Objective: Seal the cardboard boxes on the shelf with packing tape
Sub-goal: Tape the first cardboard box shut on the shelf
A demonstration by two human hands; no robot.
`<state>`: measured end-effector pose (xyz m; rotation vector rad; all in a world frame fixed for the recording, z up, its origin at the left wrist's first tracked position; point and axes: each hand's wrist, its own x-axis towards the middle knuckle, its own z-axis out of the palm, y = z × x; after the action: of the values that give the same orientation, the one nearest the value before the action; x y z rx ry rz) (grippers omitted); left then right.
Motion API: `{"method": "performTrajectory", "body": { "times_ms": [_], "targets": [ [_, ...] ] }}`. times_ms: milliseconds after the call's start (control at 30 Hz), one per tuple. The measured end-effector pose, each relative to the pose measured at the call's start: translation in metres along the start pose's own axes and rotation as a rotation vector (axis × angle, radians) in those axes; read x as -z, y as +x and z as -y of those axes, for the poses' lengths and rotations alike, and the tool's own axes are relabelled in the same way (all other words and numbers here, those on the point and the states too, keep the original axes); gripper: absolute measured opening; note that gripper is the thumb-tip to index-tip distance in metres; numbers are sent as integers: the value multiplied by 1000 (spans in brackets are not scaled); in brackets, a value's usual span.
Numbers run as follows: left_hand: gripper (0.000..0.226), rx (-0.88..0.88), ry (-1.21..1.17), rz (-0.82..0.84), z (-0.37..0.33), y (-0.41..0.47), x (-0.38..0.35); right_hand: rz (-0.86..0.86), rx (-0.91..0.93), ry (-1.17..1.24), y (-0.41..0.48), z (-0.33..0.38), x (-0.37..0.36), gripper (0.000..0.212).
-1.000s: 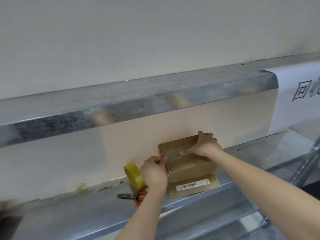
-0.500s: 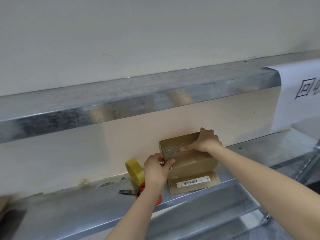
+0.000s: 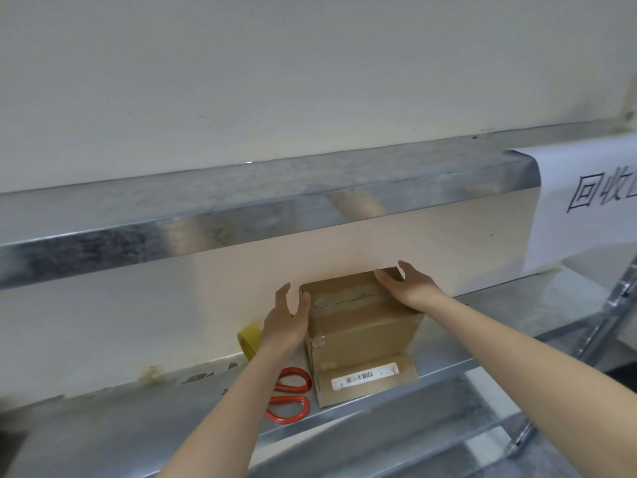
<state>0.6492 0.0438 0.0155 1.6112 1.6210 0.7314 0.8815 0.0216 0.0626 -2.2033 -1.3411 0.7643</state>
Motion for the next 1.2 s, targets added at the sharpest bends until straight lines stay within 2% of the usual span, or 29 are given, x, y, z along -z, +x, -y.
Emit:
{"method": "performTrajectory", "body": {
  "times_ms": [133, 233, 333, 400, 467, 600, 700, 867, 967, 1033, 1100, 1133, 1200],
  "targets": [
    [53, 11, 53, -32, 8, 6, 2, 110, -267, -23, -6, -2, 7, 92],
    [61, 74, 60, -73, 22, 14, 10, 225, -422, 205, -9, -4, 12, 94],
    [65, 113, 22, -87, 31, 18, 19, 279, -482, 459, -2, 1, 16, 105],
    [65, 121, 7, -98, 35, 19, 26, 310, -473, 499, 8, 2, 19, 110],
    [64, 136, 4, -111, 41, 20, 35, 319, -451, 469, 13, 5, 20, 104],
    [62, 178, -48, -146, 52, 26, 48, 256, -447, 413, 14, 15, 13, 70],
    [58, 184, -84, -156, 52, 25, 50, 240, -442, 400, 7, 20, 10, 61],
    [60, 191, -173, -138, 36, 19, 47, 109, -343, 485, -15, 20, 37, 52],
    [58, 157, -221, -148, 22, 13, 38, 14, -182, 574, -25, 14, 58, 51],
    [55, 129, -265, -161, 12, 7, 33, -121, -26, 568, -31, 2, 57, 59],
    [50, 111, -262, -175, 5, -1, 29, -235, 148, 506, -41, -18, 44, 79],
    [49, 104, -237, -183, 4, -4, 27, -253, 239, 445, -46, -30, 34, 89],
    [50, 115, -191, -192, 4, -8, 22, -221, 306, 330, -54, -53, 12, 104]
  ]
}}
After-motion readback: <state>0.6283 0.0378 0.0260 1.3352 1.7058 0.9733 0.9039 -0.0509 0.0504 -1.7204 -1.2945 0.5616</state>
